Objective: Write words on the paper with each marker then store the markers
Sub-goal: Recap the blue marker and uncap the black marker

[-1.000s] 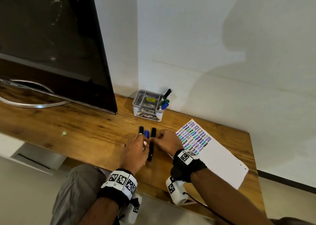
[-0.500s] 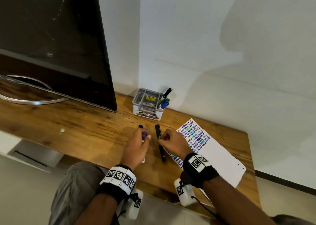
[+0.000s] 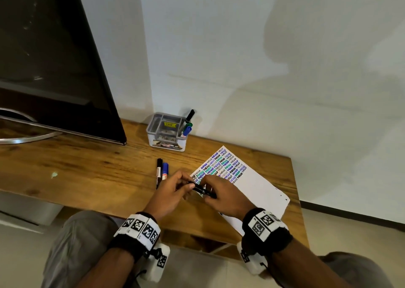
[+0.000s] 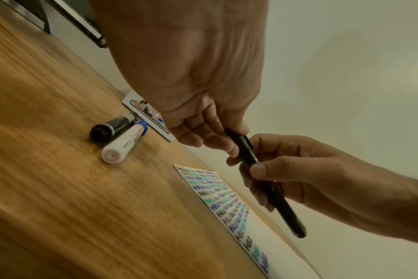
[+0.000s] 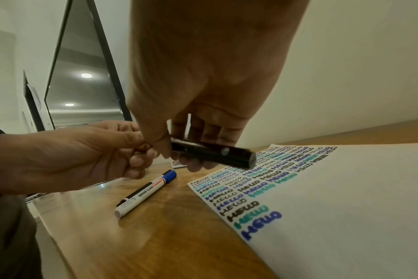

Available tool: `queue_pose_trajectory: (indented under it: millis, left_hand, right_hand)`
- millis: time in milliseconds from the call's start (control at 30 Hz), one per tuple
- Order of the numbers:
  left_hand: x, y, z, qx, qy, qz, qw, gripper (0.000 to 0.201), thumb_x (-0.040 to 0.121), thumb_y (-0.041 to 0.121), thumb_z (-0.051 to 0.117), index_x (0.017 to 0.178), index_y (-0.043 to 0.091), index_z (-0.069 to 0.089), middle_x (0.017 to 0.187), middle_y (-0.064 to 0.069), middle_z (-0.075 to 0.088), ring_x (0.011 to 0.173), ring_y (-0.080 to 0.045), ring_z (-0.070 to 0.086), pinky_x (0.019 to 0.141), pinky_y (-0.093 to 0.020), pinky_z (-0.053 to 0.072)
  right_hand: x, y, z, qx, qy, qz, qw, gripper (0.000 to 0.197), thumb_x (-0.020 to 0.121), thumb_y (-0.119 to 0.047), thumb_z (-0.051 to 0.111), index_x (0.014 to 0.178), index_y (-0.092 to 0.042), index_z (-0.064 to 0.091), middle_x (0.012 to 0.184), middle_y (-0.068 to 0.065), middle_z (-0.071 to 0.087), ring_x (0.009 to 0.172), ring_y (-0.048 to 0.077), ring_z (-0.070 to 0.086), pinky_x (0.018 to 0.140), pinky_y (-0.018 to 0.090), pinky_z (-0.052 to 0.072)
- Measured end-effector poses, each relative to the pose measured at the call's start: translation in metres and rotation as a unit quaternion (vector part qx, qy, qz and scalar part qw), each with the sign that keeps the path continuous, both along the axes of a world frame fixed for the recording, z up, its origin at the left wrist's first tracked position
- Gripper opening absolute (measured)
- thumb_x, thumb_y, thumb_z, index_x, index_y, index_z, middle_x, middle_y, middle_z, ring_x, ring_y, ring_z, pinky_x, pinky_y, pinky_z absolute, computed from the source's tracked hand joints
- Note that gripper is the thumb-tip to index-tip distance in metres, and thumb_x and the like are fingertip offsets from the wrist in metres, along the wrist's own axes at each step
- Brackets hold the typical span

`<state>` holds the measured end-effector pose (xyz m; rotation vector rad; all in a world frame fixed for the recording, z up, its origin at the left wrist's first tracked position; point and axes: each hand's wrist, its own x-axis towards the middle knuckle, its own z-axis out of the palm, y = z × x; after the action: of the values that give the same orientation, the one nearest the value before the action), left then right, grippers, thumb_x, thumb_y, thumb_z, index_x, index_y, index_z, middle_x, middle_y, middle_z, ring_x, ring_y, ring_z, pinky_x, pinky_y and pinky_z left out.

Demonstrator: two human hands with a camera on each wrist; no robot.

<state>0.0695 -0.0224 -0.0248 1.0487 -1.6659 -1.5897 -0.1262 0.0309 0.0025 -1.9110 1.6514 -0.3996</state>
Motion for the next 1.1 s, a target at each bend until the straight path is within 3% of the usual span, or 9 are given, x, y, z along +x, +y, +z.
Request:
queue_pose_trajectory:
  millis: [100, 233, 400, 500, 600, 733, 867, 967, 1100]
  left_hand:
    - [-0.003, 0.001, -0.003, -0.003, 0.011, 0.002, 1.0, 0.009, 0.093, 0.003, 0.063, 0.1, 0.008, 0.062, 0.086, -0.005, 0.072, 0.075, -0.019, 0.067, 0.065, -0.027, 0.054]
    - [-0.001, 0.001, -0.003, -0.003, 0.026, -0.005, 1.0, 0.009, 0.093, 0.001, 0.062, 0.1, 0.006, 0.061, 0.085, -0.007, 0.073, 0.075, -0.019, 0.067, 0.066, -0.028, 0.054]
    - [-0.002, 0.002, -0.003, -0.021, 0.025, -0.014, 0.999, 0.006, 0.094, 0.0, 0.061, 0.098, 0.003, 0.059, 0.082, -0.01, 0.071, 0.073, -0.02, 0.066, 0.067, -0.027, 0.053]
    - [0.0, -0.001, -0.003, -0.025, 0.028, -0.011, 0.999, 0.006, 0.094, 0.001, 0.061, 0.097, 0.006, 0.06, 0.083, -0.009, 0.07, 0.075, -0.022, 0.065, 0.068, -0.03, 0.053]
    - [0.002, -0.001, 0.0, -0.034, 0.023, -0.016, 0.999, 0.007, 0.093, 0.001, 0.063, 0.097, 0.006, 0.06, 0.088, -0.013, 0.069, 0.077, -0.024, 0.064, 0.069, -0.031, 0.055]
    - [-0.002, 0.002, 0.001, -0.039, 0.008, -0.002, 0.999, 0.007, 0.095, 0.002, 0.061, 0.099, 0.006, 0.058, 0.088, -0.012, 0.071, 0.075, -0.021, 0.067, 0.069, -0.03, 0.056]
    - [0.0, 0.002, 0.004, -0.031, -0.005, 0.021, 0.999, 0.006, 0.097, 0.0, 0.055, 0.102, 0.004, 0.054, 0.09, -0.01, 0.074, 0.071, -0.016, 0.07, 0.065, -0.019, 0.052]
    - [-0.001, 0.003, 0.004, -0.034, -0.02, 0.013, 0.999, 0.006, 0.098, 0.002, 0.054, 0.104, 0.003, 0.053, 0.09, -0.007, 0.075, 0.071, -0.015, 0.07, 0.064, -0.016, 0.051]
    - [-0.008, 0.009, 0.003, -0.04, -0.035, -0.021, 0.998, 0.007, 0.099, 0.005, 0.055, 0.105, 0.005, 0.053, 0.093, -0.003, 0.074, 0.072, -0.016, 0.071, 0.066, -0.016, 0.05]
  right_hand:
    - [0.005, 0.003, -0.005, -0.003, -0.03, 0.029, 0.999, 0.023, 0.1, -0.022, 0.056, 0.122, -0.017, 0.058, 0.115, 0.003, 0.064, 0.102, 0.015, 0.059, 0.089, 0.03, 0.047]
    - [0.013, 0.006, -0.012, -0.014, -0.056, -0.002, 0.998, 0.017, 0.105, -0.031, 0.049, 0.113, -0.018, 0.058, 0.108, 0.001, 0.065, 0.094, 0.013, 0.059, 0.084, 0.033, 0.05]
    - [0.016, 0.01, -0.013, -0.053, 0.008, -0.009, 0.999, 0.021, 0.106, -0.042, 0.041, 0.11, -0.026, 0.053, 0.103, -0.002, 0.069, 0.086, 0.014, 0.063, 0.074, 0.036, 0.054]
    - [0.015, 0.009, -0.011, -0.069, 0.037, -0.007, 0.997, 0.022, 0.106, -0.045, 0.039, 0.115, -0.028, 0.052, 0.1, -0.001, 0.069, 0.08, 0.013, 0.063, 0.068, 0.031, 0.053]
    - [0.012, 0.009, -0.011, -0.052, 0.043, -0.01, 0.998, 0.028, 0.106, -0.048, 0.038, 0.123, -0.031, 0.051, 0.105, -0.001, 0.07, 0.084, 0.014, 0.064, 0.072, 0.031, 0.055]
    - [0.01, 0.01, -0.01, -0.003, -0.014, -0.05, 0.999, 0.025, 0.101, -0.043, 0.052, 0.113, -0.021, 0.055, 0.102, 0.0, 0.068, 0.084, 0.013, 0.062, 0.066, 0.026, 0.047]
    - [-0.004, 0.009, -0.011, 0.043, -0.095, -0.126, 0.986, 0.017, 0.102, -0.026, 0.057, 0.112, -0.013, 0.062, 0.106, 0.002, 0.071, 0.087, 0.011, 0.062, 0.076, 0.024, 0.046]
    - [-0.007, 0.011, -0.009, 0.051, -0.217, -0.193, 0.955, 0.018, 0.102, -0.029, 0.057, 0.113, -0.018, 0.065, 0.099, -0.004, 0.071, 0.088, 0.009, 0.066, 0.08, 0.026, 0.049]
    - [-0.001, 0.009, -0.011, 0.024, -0.258, -0.19, 0.947, 0.023, 0.093, -0.033, 0.071, 0.115, -0.024, 0.067, 0.108, -0.006, 0.071, 0.103, 0.01, 0.067, 0.091, 0.028, 0.054]
